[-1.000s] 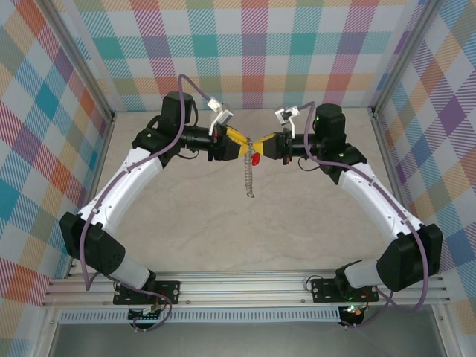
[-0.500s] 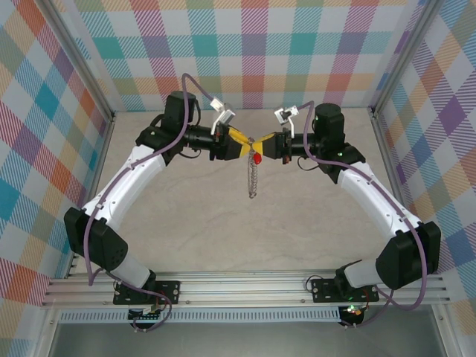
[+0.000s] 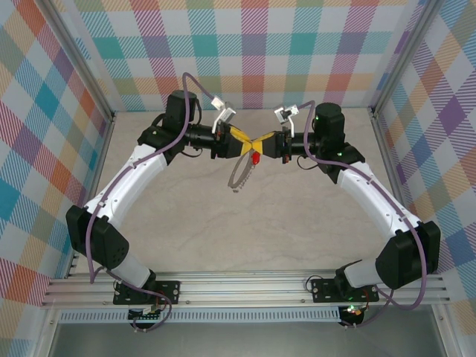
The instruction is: Put the keys on the keyring
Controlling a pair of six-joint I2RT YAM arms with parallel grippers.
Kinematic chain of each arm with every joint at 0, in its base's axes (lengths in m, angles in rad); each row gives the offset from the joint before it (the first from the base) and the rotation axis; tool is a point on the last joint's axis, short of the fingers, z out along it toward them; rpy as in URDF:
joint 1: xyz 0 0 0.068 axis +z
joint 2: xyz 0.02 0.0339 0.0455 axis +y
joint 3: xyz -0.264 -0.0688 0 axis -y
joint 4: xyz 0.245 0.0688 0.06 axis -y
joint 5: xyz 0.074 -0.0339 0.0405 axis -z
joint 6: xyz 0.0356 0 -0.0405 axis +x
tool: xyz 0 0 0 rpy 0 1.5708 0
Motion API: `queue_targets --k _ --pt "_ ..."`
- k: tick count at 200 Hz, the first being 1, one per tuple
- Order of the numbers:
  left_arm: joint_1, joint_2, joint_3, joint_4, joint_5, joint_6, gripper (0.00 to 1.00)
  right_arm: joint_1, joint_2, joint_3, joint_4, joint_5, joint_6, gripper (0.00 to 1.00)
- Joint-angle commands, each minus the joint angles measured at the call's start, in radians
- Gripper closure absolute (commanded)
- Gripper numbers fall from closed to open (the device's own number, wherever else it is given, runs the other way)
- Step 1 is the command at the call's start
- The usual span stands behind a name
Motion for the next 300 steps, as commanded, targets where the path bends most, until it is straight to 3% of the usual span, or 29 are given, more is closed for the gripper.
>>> queue_targets --k 1,33,67,146,207,256,269,300 --pt "0.014 0.0 0.037 0.035 0.027 -0.017 0.63 -0.007 -0.001 0.006 0.039 -0.035 -0.002 1.0" --pt "0.014 0.001 0.037 0.038 0.024 -0.019 0.63 -0.007 -0.002 0.003 0.039 -0.035 -0.004 1.0" --pt "0.012 0.002 0.037 0.038 0.027 -0.022 0.7 -0.006 0.001 0.001 0.04 -0.036 -0.005 1.0" --pt "0.012 0.007 0.037 0.043 0.036 -0.027 0.7 -0.006 0.007 0.004 0.044 -0.038 -0.002 1.0" --pt "0.007 0.01 0.039 0.029 0.049 -0.018 0.86 -0.007 0.01 0.01 0.047 -0.03 0.003 1.0" --pt "0.002 0.014 0.046 -0.014 0.057 0.014 0.87 -0.007 0.016 0.012 0.056 -0.022 0.01 1.0" --pt "0.001 0.014 0.045 -0.019 0.057 0.021 1.0 -0.008 0.019 0.011 0.065 -0.022 0.017 1.0" --pt "-0.005 0.014 0.042 -0.009 0.041 0.012 1.0 -0.007 0.019 0.009 0.082 -0.008 0.036 1.0"
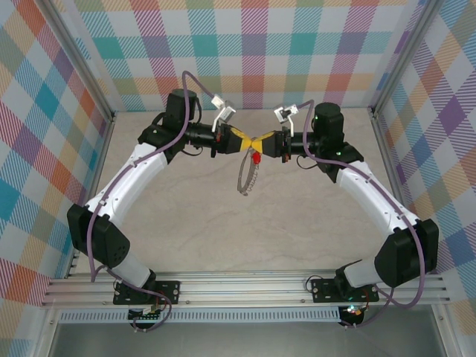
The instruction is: Put the keys on the keyring
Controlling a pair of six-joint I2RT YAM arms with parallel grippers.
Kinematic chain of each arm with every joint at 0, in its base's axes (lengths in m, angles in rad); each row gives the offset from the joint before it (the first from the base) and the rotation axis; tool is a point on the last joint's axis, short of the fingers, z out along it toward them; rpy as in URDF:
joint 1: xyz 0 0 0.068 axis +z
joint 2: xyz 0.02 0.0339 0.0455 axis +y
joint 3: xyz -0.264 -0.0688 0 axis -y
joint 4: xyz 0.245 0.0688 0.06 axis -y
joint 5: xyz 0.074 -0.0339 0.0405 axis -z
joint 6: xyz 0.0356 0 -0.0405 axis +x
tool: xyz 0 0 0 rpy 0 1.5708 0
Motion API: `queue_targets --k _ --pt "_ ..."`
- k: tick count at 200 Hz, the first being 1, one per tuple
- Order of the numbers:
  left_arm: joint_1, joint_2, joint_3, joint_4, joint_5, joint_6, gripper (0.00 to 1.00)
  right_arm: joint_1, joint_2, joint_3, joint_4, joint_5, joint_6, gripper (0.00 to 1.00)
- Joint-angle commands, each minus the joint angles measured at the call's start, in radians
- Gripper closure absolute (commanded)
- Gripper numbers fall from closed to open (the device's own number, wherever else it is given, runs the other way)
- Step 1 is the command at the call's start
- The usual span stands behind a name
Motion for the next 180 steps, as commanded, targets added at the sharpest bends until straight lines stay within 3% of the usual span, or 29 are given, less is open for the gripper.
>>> queue_targets --k 1,18,47,86,180 --pt "-0.004 0.002 0.028 -0.013 0.017 0.01 1.0 -0.003 0.004 0.009 0.067 -0.007 0.021 1.0" --pt "-0.004 -0.009 0.009 0.048 -0.019 -0.039 1.0 -0.002 -0.005 0.004 0.075 0.004 0.027 0.8" --pt "-0.005 -0.054 -0.076 0.263 -0.1 -0.172 1.0 -0.004 -0.024 -0.021 0.095 0.015 0.04 0.59" --pt "-0.005 -0.105 -0.156 0.437 -0.132 -0.289 1.0 -0.011 -0.052 -0.084 0.156 0.034 0.069 0.53" --pt "-0.005 -0.139 -0.151 0.477 -0.092 -0.336 1.0 -0.035 -0.057 -0.15 0.312 0.064 0.158 0.51"
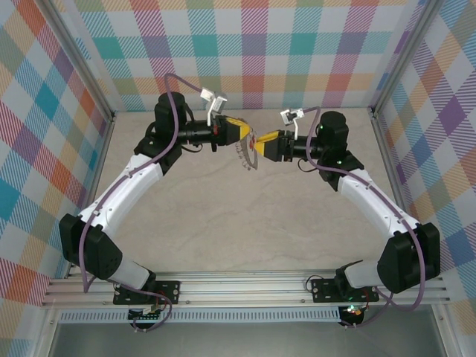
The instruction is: Put the keys on the keyring
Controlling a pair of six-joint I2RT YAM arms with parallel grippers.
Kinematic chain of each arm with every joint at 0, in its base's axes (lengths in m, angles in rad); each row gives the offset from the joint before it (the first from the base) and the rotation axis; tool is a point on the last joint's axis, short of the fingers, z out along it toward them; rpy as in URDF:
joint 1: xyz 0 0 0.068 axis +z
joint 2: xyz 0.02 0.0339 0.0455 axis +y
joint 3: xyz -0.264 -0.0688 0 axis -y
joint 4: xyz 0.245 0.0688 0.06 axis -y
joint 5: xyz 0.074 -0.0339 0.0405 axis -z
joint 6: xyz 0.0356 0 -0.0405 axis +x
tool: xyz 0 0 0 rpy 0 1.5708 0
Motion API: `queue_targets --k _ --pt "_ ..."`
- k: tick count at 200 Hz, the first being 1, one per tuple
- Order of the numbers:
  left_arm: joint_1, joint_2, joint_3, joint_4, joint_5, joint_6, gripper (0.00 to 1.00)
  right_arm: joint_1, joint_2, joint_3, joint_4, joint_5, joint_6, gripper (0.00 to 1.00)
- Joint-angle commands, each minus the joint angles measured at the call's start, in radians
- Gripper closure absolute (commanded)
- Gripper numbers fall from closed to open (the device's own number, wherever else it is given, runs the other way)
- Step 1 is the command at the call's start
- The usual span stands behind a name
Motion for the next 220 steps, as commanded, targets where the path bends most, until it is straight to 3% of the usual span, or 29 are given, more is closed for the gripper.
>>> queue_targets --k 1,102,220 --pt "-0.004 -0.038 0.007 0.063 0.04 -0.021 1.0 -0.01 -0.009 -0.013 0.084 0.006 0.037 0.51" --pt "-0.005 -0.041 0.003 0.05 0.066 -0.011 1.0 -0.023 -0.066 -0.027 0.172 0.03 0.105 0.44" --pt "-0.015 -0.044 0.019 0.048 0.077 -0.006 1.0 -0.001 -0.043 -0.059 0.182 0.057 0.128 0.46"
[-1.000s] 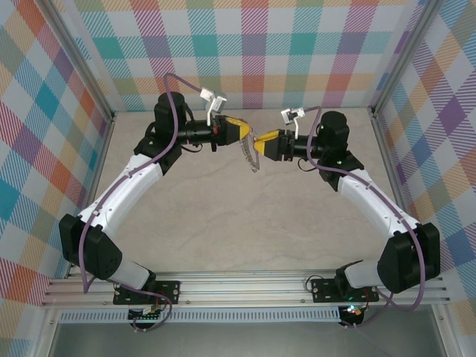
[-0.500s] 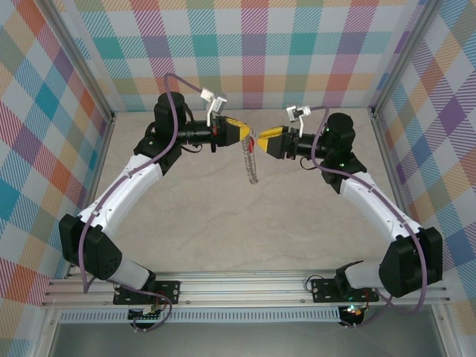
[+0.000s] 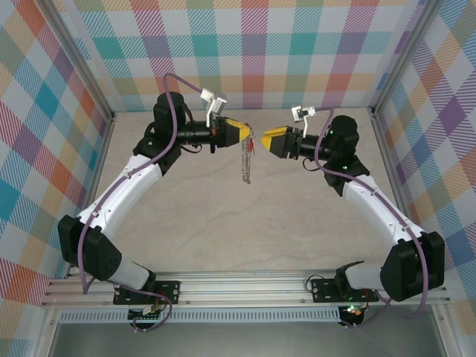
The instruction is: Put the keys on the keyring
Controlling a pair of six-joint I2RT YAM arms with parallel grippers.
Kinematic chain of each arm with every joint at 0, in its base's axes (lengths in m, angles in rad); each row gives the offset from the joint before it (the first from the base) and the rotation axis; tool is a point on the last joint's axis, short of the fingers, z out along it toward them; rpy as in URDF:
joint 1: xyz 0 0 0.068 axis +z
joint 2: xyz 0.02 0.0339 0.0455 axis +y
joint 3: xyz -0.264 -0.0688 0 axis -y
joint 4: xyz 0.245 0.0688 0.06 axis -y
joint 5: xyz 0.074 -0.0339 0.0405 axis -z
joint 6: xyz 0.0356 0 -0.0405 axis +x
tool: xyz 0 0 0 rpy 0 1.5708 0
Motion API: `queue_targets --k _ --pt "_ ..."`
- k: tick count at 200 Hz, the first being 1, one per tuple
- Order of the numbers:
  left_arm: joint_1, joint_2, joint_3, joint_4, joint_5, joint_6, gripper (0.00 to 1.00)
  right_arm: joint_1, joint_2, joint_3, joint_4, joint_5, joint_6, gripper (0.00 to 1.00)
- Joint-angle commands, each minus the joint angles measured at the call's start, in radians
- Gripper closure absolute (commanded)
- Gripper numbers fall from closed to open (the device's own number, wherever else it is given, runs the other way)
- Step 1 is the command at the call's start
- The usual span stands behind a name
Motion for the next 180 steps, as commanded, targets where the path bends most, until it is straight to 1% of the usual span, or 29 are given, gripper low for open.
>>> queue_targets --k 1,56,82,112,127,158,173,180 --pt "-0.011 -0.037 0.019 0.048 0.022 -0.003 1.0 0.023 0.015 -0.001 0.044 0.004 0.006 0.46" --pt "-0.02 -0.032 0.028 0.05 0.017 -0.003 1.0 0.05 0.054 0.004 0.055 0.011 0.0 0.48" --pt "-0.026 -0.031 0.031 0.048 0.014 -0.003 1.0 0.059 0.063 0.004 0.061 0.013 0.001 0.53" --pt "-0.031 -0.034 0.027 0.051 -0.005 -0.003 1.0 0.063 0.057 -0.003 0.063 0.011 0.004 0.66" --pt "-0.033 -0.041 0.015 0.063 -0.028 -0.01 1.0 0.066 0.046 -0.013 0.063 0.011 0.001 0.75" --pt "-0.033 -0.062 -0.024 0.125 -0.083 -0.042 1.0 0.074 0.018 -0.043 0.069 0.02 0.003 0.9" --pt "-0.033 -0.071 -0.045 0.168 -0.101 -0.066 1.0 0.078 0.009 -0.055 0.076 0.024 0.006 0.97" --pt "-0.034 -0.076 -0.055 0.185 -0.112 -0.077 1.0 0.081 0.006 -0.059 0.078 0.029 0.01 0.98"
